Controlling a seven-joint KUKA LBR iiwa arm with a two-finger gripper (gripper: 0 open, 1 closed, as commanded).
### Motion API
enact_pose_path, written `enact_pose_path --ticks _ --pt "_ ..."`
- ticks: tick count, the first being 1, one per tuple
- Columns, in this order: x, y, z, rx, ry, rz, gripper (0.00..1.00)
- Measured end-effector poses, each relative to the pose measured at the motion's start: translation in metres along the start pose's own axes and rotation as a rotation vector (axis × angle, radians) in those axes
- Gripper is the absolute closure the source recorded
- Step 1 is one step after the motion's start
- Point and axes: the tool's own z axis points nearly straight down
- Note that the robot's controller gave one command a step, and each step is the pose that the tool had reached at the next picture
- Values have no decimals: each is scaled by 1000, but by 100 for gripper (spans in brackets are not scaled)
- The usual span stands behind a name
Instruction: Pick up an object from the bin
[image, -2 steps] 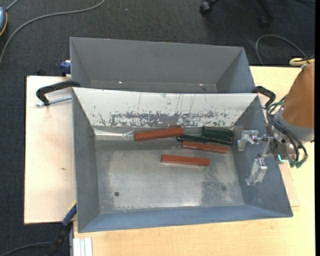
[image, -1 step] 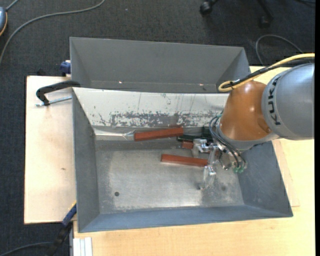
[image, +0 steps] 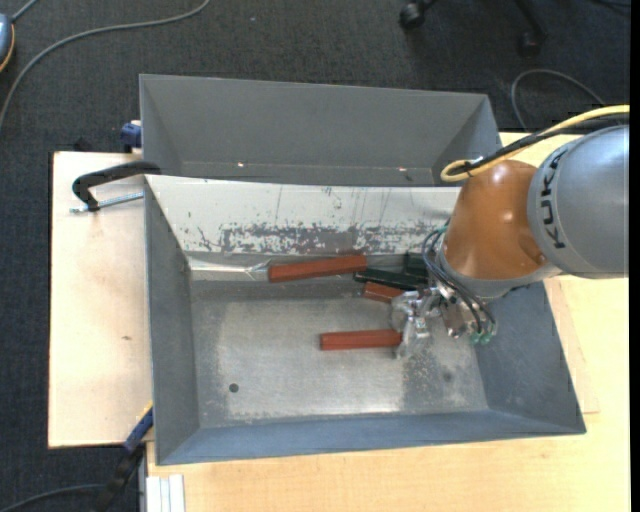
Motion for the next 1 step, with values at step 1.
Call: enact_pose_path --ticks 1 --pt "-32 26 -169 2 -14 -26 100"
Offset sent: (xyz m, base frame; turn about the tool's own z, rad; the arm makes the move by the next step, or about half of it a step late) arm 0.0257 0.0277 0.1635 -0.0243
